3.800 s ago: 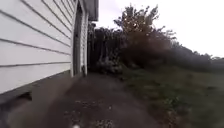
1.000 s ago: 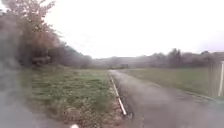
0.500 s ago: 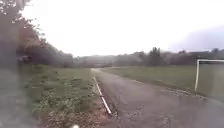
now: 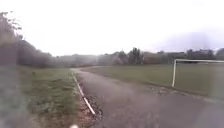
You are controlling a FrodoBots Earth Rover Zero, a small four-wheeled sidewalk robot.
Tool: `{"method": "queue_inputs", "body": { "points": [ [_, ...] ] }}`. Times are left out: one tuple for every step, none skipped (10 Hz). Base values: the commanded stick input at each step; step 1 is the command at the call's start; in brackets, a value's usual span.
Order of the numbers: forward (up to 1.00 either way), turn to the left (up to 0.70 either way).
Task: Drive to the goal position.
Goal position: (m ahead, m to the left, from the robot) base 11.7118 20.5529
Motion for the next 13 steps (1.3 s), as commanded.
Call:
{"method": "queue_inputs", "body": {
  "points": [
    [0.45,0.00],
    [0.45,0.00],
    [0.45,0.00],
    [0.45,0.00],
    [0.45,0.00],
    [0.45,0.00],
    [0.45,0.00],
    [0.45,0.00],
    [0.45,0.00],
    [0.45,0.00],
    [0.17,0.00],
    [0.00,0.00],
    [0.00,0.00]
  ]
}}
